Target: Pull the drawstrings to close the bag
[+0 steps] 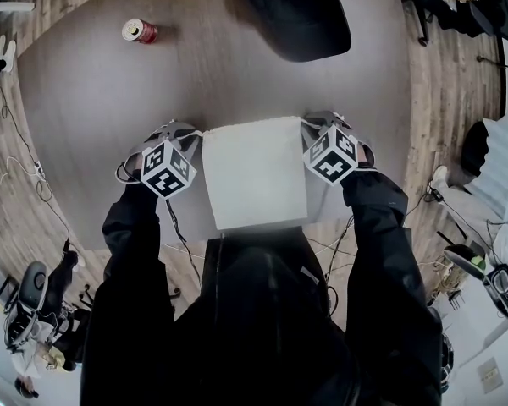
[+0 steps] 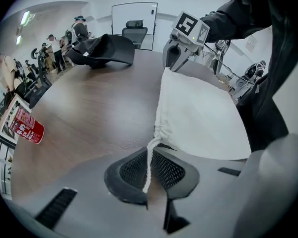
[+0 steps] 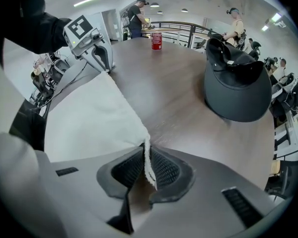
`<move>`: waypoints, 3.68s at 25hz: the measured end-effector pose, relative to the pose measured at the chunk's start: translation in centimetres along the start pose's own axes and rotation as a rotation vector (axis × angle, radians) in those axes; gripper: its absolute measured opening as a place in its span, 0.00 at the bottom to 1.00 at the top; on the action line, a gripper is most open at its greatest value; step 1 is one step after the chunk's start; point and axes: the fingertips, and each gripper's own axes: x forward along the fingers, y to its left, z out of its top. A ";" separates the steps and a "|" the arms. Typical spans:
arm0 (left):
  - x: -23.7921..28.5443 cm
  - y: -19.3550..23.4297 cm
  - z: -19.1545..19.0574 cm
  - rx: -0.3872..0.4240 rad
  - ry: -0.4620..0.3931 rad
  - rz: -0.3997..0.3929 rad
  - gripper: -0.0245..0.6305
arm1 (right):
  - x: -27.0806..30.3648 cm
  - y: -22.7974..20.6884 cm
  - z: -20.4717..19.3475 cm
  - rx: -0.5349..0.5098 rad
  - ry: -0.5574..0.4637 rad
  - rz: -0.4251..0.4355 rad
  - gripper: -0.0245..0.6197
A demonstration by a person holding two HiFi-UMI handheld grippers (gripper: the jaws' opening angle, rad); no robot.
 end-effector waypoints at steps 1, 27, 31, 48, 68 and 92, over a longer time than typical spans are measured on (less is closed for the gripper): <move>0.0 0.0 0.1 0.016 0.008 0.001 0.12 | 0.0 -0.1 0.0 0.008 -0.001 -0.001 0.13; -6.5 1.0 2.0 -0.526 -0.194 0.287 0.09 | -8.3 -0.9 3.4 0.380 -0.303 -0.258 0.08; -11.5 1.0 4.1 -0.676 -0.340 0.348 0.09 | -13.4 -0.8 5.1 0.438 -0.405 -0.341 0.08; -29.6 1.6 11.3 -0.833 -0.727 0.602 0.09 | -31.8 -1.2 8.4 0.537 -0.709 -0.618 0.08; -36.0 2.7 9.8 -0.988 -0.844 0.736 0.09 | -35.9 -1.8 6.6 0.634 -0.744 -0.693 0.08; -36.9 3.0 5.0 -1.117 -0.832 0.817 0.09 | -35.1 -2.6 2.3 0.730 -0.693 -0.724 0.08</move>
